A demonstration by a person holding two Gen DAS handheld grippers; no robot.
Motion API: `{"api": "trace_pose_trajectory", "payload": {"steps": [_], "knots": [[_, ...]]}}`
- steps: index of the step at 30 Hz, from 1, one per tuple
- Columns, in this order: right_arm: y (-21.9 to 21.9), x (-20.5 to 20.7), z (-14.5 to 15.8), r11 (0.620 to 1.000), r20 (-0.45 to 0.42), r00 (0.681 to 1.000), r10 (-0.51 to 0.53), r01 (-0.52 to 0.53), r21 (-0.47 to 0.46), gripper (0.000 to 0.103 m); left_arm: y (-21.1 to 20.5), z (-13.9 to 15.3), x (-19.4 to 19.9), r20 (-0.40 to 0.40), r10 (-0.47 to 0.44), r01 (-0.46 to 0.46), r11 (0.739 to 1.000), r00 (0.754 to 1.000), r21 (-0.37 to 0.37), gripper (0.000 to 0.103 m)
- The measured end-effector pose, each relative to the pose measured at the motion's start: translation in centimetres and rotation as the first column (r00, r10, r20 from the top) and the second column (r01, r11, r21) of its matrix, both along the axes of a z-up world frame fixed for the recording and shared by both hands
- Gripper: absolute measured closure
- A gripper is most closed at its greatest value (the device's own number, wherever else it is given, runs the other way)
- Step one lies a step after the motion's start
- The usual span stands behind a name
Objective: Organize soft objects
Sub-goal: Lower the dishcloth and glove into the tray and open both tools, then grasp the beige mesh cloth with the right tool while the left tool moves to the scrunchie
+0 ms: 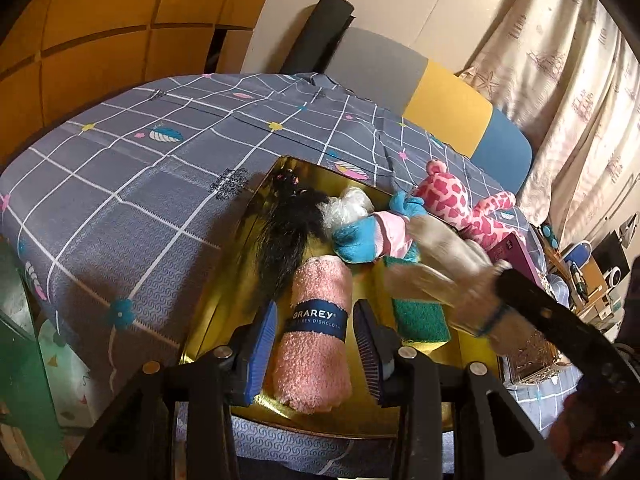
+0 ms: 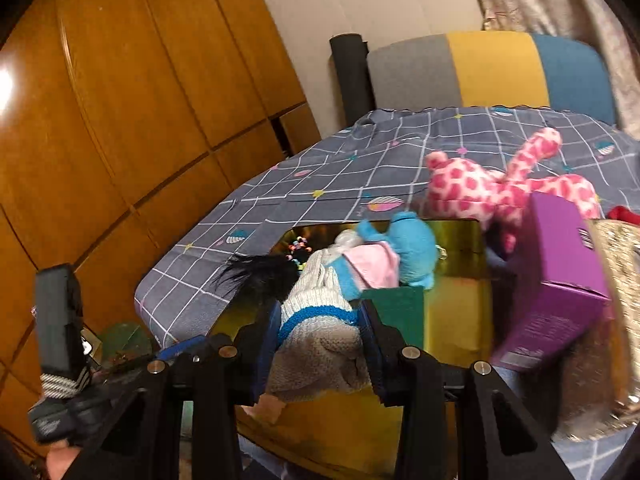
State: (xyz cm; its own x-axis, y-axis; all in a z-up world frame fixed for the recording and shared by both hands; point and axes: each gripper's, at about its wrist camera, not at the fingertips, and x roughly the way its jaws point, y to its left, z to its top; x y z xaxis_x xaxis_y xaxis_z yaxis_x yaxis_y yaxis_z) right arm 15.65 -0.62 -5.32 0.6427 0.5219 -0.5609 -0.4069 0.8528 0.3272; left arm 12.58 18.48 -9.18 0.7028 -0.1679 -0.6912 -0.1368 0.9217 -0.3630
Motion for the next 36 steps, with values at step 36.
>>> {"api": "trace_pose_trajectory", "payload": {"steps": [36], "knots": [[-8.2,-2.7,4.4,0.988,0.139,0.98,-0.143,0.15,-0.043,0.031,-6.2,0.8,0.5,0.018,-0.176,0.176,0.983,0.984,-0.041,0.064]]}}
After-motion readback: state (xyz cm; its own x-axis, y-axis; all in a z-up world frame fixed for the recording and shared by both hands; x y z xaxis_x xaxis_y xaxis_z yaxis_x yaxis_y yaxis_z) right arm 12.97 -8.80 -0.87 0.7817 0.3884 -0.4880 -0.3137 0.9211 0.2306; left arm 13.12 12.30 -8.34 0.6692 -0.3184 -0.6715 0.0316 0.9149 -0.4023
